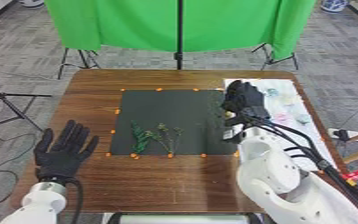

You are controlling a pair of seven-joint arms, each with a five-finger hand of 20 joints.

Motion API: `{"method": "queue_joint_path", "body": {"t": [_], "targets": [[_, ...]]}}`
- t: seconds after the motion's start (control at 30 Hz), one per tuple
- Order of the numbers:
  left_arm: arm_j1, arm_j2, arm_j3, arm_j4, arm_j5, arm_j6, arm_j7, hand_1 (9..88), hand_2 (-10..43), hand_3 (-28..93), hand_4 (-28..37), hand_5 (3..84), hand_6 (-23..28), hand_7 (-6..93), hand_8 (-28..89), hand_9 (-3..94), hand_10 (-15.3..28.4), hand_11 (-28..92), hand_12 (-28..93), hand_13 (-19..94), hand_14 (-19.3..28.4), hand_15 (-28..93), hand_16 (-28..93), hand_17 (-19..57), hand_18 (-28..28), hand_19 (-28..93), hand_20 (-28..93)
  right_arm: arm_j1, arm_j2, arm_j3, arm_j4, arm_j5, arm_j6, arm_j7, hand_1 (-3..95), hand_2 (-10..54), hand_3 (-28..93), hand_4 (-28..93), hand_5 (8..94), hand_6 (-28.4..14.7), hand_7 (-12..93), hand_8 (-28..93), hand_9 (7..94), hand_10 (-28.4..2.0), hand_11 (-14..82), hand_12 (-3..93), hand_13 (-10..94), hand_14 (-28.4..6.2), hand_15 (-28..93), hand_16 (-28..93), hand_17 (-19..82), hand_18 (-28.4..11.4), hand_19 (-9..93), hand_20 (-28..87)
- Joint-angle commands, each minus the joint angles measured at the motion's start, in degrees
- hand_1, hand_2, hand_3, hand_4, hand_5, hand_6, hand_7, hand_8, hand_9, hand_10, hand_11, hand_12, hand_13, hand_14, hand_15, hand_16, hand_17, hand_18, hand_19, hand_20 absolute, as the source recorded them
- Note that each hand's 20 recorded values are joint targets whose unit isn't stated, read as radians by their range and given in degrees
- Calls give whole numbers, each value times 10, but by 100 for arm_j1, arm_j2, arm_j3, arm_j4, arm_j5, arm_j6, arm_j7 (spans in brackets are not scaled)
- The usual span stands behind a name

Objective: Arrange flowers

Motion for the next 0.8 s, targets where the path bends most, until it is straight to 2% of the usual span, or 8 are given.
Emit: {"method": "queue_joint_path", "body": {"t": [0.03, 0.27, 0.47, 0.8], "targets": [[-13, 46, 16, 11, -14, 30, -22, 278, 83, 766, -283, 483, 72, 188, -103, 416, 153, 274, 131, 333, 153, 484, -51, -44, 148, 382, 190, 146, -340, -751, 364, -81, -198, -318, 615, -95, 762, -110, 784, 0, 417, 232, 886, -116, 131, 499, 753, -55, 503, 613, 434, -260, 869, 427], [-21, 33, 32, 19, -25, 44, -27, 276, 85, 767, -283, 482, 71, 189, -103, 416, 153, 274, 131, 333, 153, 485, -51, -44, 148, 381, 190, 311, -355, -1073, 698, -103, -534, -426, 621, -95, 755, -126, 772, 1, 431, 225, 880, -112, 133, 495, 748, -55, 511, 605, 429, -257, 870, 428], [50, 42, -2, -2, -37, 50, 22, 276, 87, 766, -283, 483, 72, 188, -103, 417, 154, 274, 132, 333, 153, 484, -51, -44, 148, 381, 190, 255, -312, -1079, 793, -187, -737, -198, 624, -95, 751, -135, 763, 1, 440, 222, 875, -110, 135, 495, 741, -57, 516, 605, 428, -257, 870, 428], [19, 44, 1, 10, -26, 58, -7, 276, 88, 766, -283, 484, 72, 190, -103, 418, 153, 274, 132, 334, 153, 485, -51, -44, 148, 381, 190, 199, -305, -1075, 808, -151, -1056, 323, 624, -95, 742, -147, 752, -6, 442, 214, 869, -110, 139, 483, 734, -65, 537, 585, 428, -265, 885, 421]]}}
